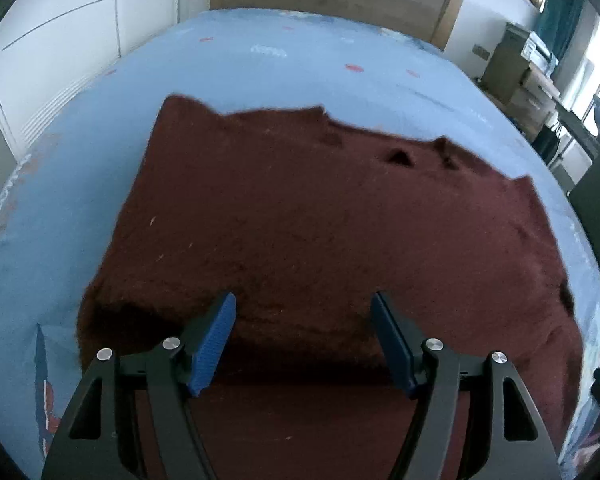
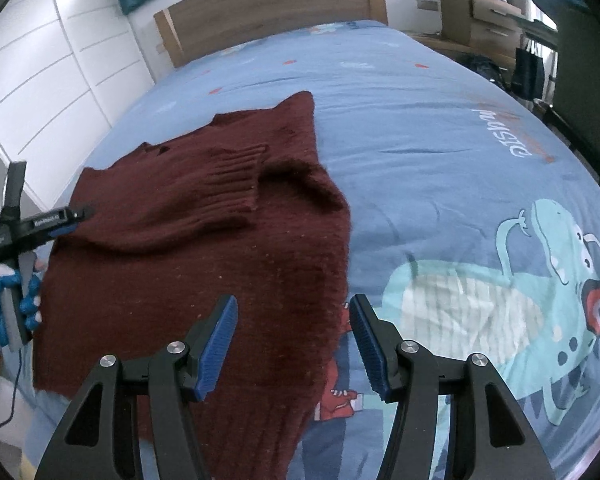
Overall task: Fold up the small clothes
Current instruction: 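Withdraw the left gripper up from the folded sweater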
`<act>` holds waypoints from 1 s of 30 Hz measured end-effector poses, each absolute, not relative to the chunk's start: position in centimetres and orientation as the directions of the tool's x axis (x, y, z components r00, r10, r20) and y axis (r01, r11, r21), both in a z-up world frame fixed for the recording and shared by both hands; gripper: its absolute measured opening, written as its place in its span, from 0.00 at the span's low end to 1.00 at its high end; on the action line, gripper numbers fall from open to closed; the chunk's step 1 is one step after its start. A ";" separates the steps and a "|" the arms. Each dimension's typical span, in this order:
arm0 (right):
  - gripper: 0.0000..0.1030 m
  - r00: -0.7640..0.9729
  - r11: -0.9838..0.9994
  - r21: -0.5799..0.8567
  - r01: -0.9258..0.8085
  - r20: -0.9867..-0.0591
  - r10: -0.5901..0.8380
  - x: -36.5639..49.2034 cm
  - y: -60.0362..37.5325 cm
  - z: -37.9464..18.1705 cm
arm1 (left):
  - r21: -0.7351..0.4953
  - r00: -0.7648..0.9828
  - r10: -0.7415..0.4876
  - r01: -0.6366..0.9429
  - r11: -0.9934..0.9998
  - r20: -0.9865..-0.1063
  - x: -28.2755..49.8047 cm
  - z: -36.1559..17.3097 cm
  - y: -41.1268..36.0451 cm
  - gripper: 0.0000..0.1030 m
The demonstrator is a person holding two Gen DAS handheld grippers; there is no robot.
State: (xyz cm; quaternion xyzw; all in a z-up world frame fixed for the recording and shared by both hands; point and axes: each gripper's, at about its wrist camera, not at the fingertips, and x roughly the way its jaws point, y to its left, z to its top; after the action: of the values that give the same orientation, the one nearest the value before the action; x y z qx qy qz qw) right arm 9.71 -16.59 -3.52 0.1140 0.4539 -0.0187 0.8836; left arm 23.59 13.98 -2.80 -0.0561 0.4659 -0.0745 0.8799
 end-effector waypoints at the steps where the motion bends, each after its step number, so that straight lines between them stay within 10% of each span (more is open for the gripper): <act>1: 0.58 0.586 0.974 0.183 0.137 -0.807 0.070 9.7 -16.6 -3.5 | -0.151 0.558 -0.175 0.090 0.984 -0.811 23.4 -3.1 13.7 0.64; 30: 0.58 0.622 0.973 0.190 0.133 -0.780 0.067 5.0 -14.5 0.1 | -0.148 0.576 -0.145 0.043 0.988 -0.805 13.8 0.2 18.2 0.69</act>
State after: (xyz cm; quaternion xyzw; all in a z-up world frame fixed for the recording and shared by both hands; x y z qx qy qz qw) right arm 4.99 -14.48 0.08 0.1153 0.4344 -0.0185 0.8931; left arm 13.84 18.17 0.19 -0.0559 0.4575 -0.0529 0.8859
